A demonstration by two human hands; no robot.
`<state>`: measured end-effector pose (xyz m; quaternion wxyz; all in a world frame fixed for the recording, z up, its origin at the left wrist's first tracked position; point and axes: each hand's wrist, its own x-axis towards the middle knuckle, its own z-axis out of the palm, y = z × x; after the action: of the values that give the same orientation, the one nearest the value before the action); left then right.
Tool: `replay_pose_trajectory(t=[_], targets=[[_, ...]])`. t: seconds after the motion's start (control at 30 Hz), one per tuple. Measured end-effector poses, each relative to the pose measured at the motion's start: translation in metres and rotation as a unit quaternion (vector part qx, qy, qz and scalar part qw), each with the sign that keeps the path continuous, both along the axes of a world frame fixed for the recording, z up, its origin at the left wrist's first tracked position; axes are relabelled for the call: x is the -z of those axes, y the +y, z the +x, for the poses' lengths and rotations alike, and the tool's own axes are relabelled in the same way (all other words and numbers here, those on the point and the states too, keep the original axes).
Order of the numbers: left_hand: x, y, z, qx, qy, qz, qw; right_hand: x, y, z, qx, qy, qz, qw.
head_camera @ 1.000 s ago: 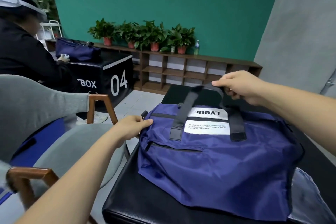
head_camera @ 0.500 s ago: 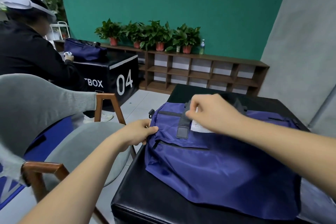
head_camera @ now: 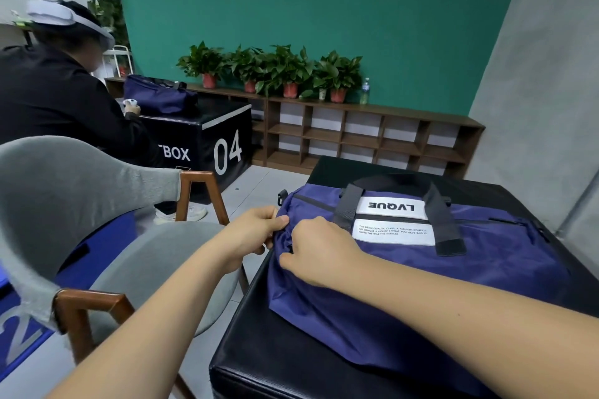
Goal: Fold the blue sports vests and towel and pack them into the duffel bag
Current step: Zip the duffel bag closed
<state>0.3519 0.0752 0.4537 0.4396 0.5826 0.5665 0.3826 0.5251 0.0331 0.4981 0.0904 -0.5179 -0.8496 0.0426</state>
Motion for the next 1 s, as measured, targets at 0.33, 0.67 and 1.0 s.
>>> replay_pose_trajectory(t=[0.33,0.67,1.0], targets=[[-0.002,0.000,-0.004,-0.036,-0.003,0.008,0.999,-0.036,0.000,0.052,0.057,0.029,-0.123,0.990],[0.002,0.004,-0.005,-0.056,0.015,0.015,0.998,-0.064,-0.028,0.127,0.082,0.040,-0.099,0.991],[0.000,-0.001,0.003,-0.060,0.005,0.017,0.998,-0.024,-0.028,0.075,0.023,-0.085,-0.009,0.996]])
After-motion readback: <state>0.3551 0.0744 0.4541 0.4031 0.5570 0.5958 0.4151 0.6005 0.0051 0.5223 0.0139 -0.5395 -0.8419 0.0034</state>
